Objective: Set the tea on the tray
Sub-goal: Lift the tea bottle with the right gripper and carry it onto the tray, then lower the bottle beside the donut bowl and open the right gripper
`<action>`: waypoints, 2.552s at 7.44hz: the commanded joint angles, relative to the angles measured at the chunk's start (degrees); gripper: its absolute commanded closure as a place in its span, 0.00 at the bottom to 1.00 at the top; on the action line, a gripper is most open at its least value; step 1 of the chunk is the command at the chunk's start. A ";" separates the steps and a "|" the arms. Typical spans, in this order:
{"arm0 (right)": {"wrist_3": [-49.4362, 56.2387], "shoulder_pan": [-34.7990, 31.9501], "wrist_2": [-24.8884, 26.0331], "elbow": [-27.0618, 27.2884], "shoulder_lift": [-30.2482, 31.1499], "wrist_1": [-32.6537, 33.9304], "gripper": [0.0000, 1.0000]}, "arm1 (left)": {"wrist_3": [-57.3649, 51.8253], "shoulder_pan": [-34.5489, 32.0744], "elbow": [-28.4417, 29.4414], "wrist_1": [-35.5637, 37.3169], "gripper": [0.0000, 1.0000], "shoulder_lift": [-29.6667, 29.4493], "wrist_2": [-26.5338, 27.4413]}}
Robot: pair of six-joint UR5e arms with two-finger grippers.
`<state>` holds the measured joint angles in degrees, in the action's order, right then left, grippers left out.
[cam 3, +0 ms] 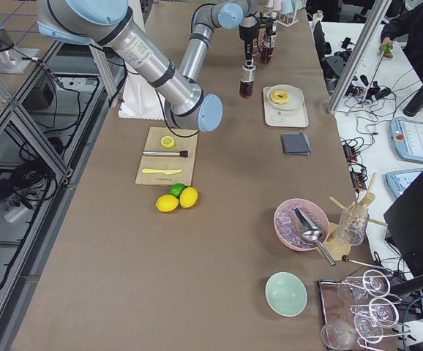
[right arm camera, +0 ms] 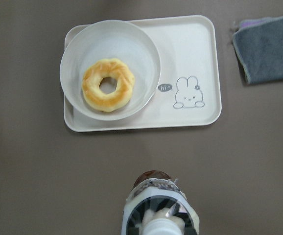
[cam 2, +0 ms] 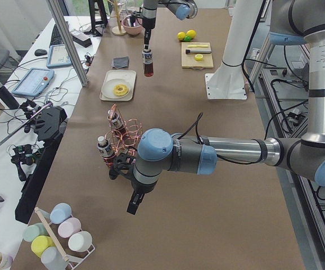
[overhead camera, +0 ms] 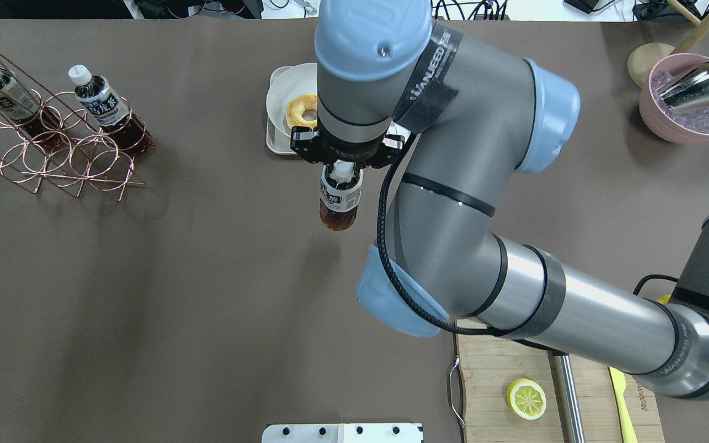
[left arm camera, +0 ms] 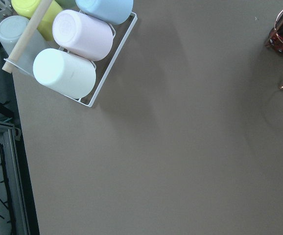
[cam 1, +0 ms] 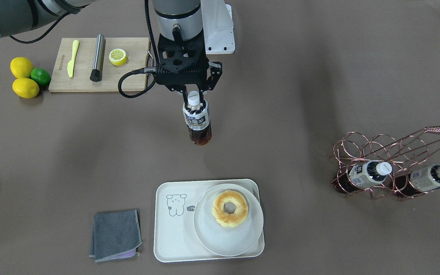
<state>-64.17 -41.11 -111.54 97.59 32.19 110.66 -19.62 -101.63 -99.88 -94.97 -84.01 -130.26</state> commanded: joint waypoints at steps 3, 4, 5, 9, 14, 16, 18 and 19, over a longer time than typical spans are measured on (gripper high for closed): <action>12.65 -13.53 -6.31 -28.79 -8.88 -12.00 1.00 | 0.10 0.81 2.05 0.57 0.02 -3.87 0.00; 15.02 -14.34 -6.32 -32.86 -9.07 -15.00 1.00 | 0.10 0.90 3.02 0.57 0.02 -4.84 0.00; 14.87 -14.26 -6.32 -35.95 -9.16 -18.51 1.00 | 0.19 0.99 3.46 0.66 0.02 -5.55 0.00; 13.55 -13.04 -6.15 -41.52 -10.03 -25.32 1.00 | 0.10 3.36 7.41 0.05 0.02 -8.89 0.00; 12.93 -11.09 -6.15 -38.09 -8.19 -23.83 1.00 | 0.02 3.36 7.68 0.13 0.02 -8.90 0.00; 14.24 -11.80 -6.06 -37.65 -7.93 -22.68 1.00 | 0.02 3.36 7.68 0.13 0.02 -8.81 0.00; 14.42 -11.71 -5.79 -37.65 -6.88 -22.94 1.00 | 0.02 3.36 7.60 0.13 0.02 -8.89 0.00; 14.34 -11.62 -5.79 -37.65 -6.96 -23.03 1.00 | 0.02 3.36 7.60 0.13 0.02 -8.98 0.00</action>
<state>-49.88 -52.82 -117.42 59.91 24.92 87.78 -19.60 -98.26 -92.26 -94.83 -92.86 -130.25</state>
